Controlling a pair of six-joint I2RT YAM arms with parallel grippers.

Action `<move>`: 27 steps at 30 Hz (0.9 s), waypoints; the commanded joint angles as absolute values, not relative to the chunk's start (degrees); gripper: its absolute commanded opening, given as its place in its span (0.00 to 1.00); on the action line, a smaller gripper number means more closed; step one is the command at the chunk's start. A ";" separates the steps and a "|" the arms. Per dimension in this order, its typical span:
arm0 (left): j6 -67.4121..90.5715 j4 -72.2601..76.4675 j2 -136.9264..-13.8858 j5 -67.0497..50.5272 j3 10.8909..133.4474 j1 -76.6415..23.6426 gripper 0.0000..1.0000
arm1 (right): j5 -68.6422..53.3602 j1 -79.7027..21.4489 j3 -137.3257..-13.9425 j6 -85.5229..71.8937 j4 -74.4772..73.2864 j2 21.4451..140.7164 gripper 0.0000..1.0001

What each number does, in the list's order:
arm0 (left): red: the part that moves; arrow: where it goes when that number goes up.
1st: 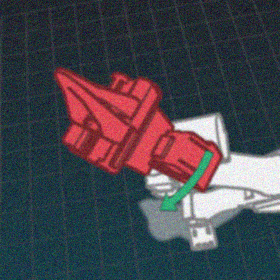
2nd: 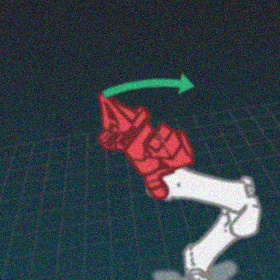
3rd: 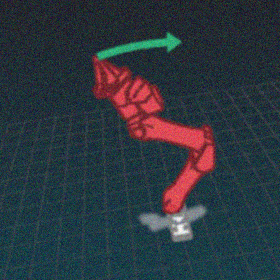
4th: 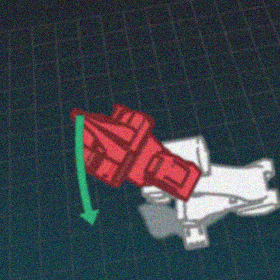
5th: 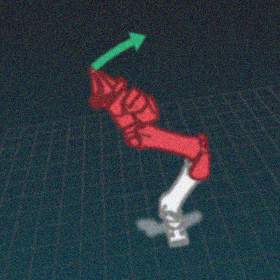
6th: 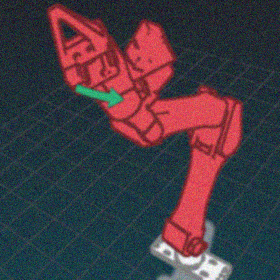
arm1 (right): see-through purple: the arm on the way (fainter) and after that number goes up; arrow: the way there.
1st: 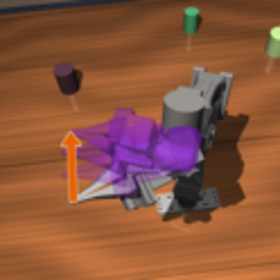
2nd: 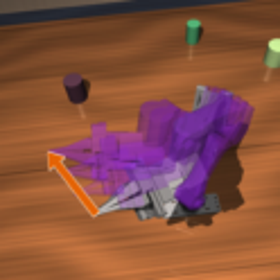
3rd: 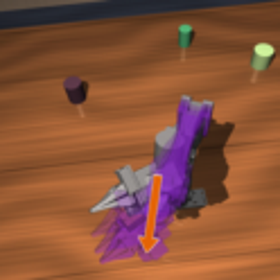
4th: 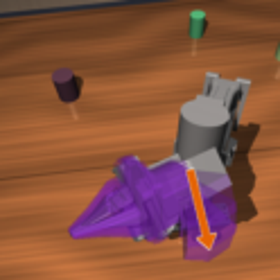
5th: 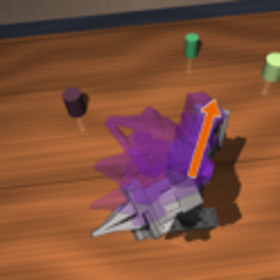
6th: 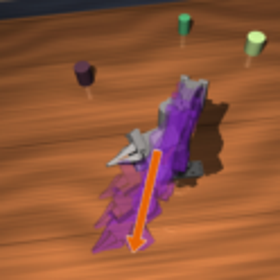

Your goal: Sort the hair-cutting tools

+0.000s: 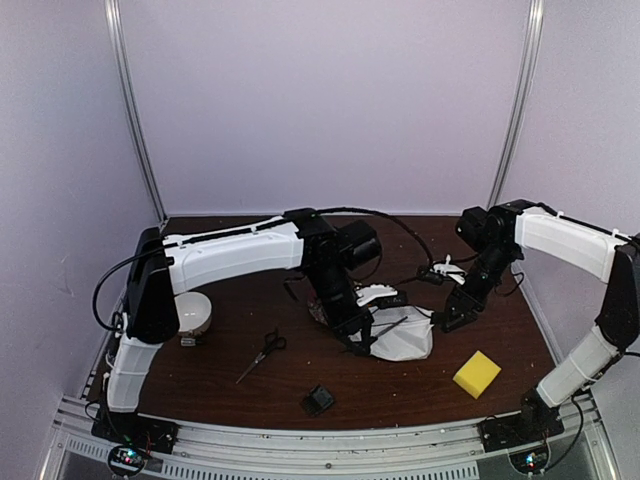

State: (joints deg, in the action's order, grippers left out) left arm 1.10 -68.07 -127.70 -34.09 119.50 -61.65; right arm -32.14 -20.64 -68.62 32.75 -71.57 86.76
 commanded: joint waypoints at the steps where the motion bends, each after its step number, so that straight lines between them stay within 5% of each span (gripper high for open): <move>1: 0.67 -69.61 -128.56 -37.77 120.88 -61.52 0.00 | -33.13 -20.73 -68.59 31.28 -70.06 88.18 0.50; 11: 0.71 -69.70 -130.36 -36.92 123.78 -61.19 0.00 | -32.75 -20.74 -69.55 28.29 -65.62 88.80 0.42; 18: 0.48 -68.56 -135.25 -43.40 128.41 -58.47 0.00 | -31.02 -20.83 -68.55 29.19 -63.58 87.72 0.02; 27: -2.00 -70.44 -136.03 -46.17 127.80 -58.45 0.00 | -29.83 -21.67 -69.25 28.72 -61.09 86.35 0.00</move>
